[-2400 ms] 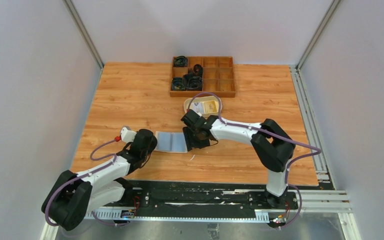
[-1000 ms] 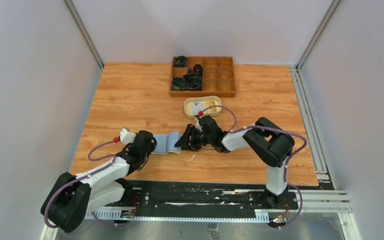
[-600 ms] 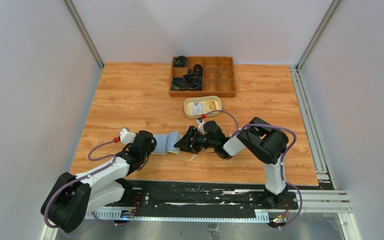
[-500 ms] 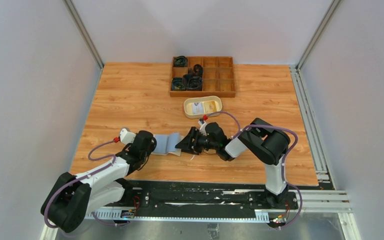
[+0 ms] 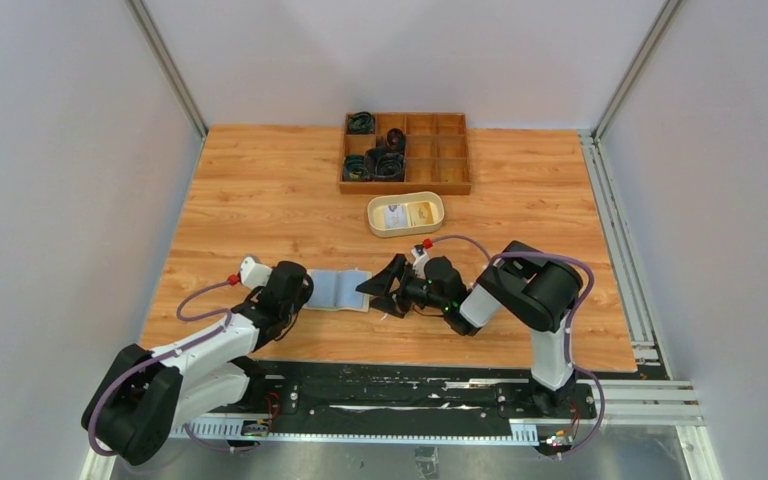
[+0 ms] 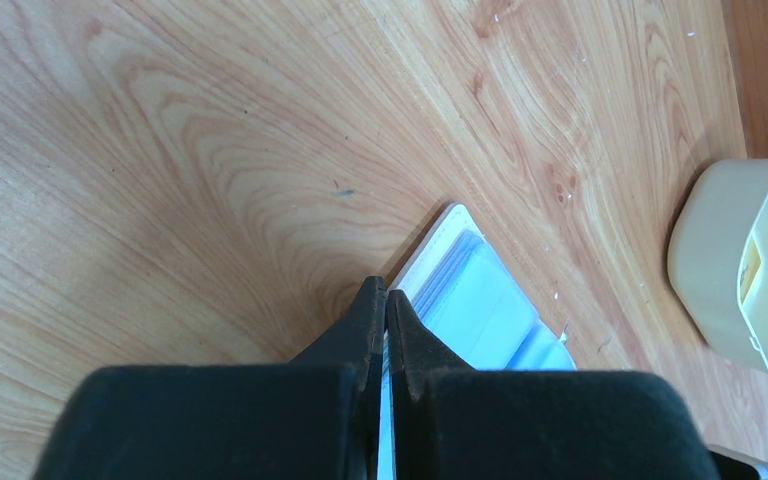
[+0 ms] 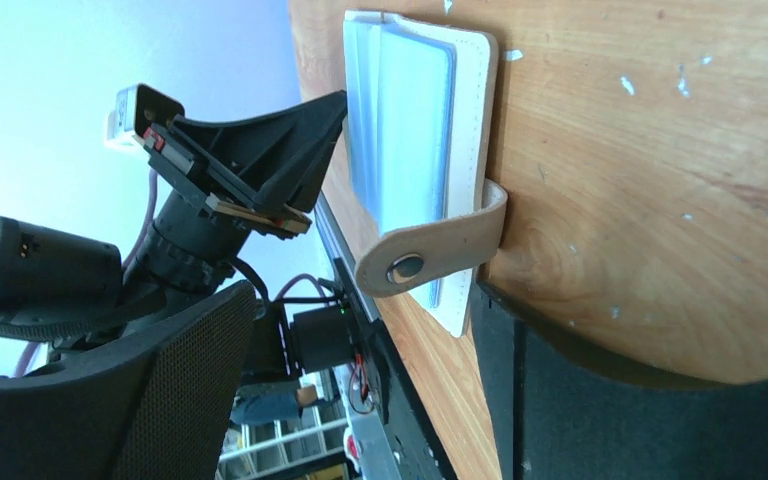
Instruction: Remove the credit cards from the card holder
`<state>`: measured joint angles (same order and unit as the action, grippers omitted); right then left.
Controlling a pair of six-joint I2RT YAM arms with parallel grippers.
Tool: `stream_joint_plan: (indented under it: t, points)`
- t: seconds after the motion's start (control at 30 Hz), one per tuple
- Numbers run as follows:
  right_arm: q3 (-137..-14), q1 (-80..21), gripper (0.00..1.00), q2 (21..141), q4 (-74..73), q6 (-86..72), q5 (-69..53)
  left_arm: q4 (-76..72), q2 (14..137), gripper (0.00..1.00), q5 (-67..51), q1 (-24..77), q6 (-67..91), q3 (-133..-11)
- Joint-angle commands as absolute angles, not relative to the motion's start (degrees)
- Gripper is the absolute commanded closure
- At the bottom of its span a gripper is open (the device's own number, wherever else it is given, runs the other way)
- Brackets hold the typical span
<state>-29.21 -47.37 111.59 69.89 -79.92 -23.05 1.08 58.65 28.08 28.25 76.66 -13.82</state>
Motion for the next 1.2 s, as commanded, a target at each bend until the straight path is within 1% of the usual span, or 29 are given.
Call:
stream_joint_plan:
  t: [0.0,0.1,0.17,0.33,0.5,0.77,1.03,1.1,1.17]
  points:
    - [-25.1,-49.9,0.15,114.2,49.5,-79.2,-15.0,3.1,58.5,1.0,29.6,28.4,76.5,-13.7]
    - [-25.6,-51.3,0.13,113.1,48.5,-80.0,-13.5,2.9,58.7,1.0,29.6,28.4,76.6,-13.8]
    - [-26.1,-51.7,0.12,114.4,49.6,-80.6,-13.3,2.4,59.1,1.0,29.3,28.4,76.6,-13.9]
    - [-27.2,-52.3,0.11,122.3,59.3,-84.9,-14.8,2.4,59.9,1.0,28.7,28.4,76.2,-14.7]
    - [-30.4,-53.4,0.11,122.6,55.3,-83.7,-14.9,2.4,59.9,1.0,28.6,28.4,76.0,-15.1]
    - [-33.3,-53.4,0.1,124.9,54.7,-81.8,-16.2,2.5,60.4,1.0,28.1,28.4,74.9,-16.2]
    - [-33.0,-53.2,0.33,125.0,54.8,-81.2,-16.9,2.6,59.9,1.0,27.9,28.4,74.9,-15.7]
    - [-32.8,-53.0,0.37,124.7,54.8,-81.1,-17.0,2.8,59.8,1.0,27.9,28.4,74.8,-15.6]
    - [-32.3,-52.8,0.38,124.1,54.4,-80.8,-16.7,3.3,59.7,1.0,28.1,28.4,74.4,-15.7]
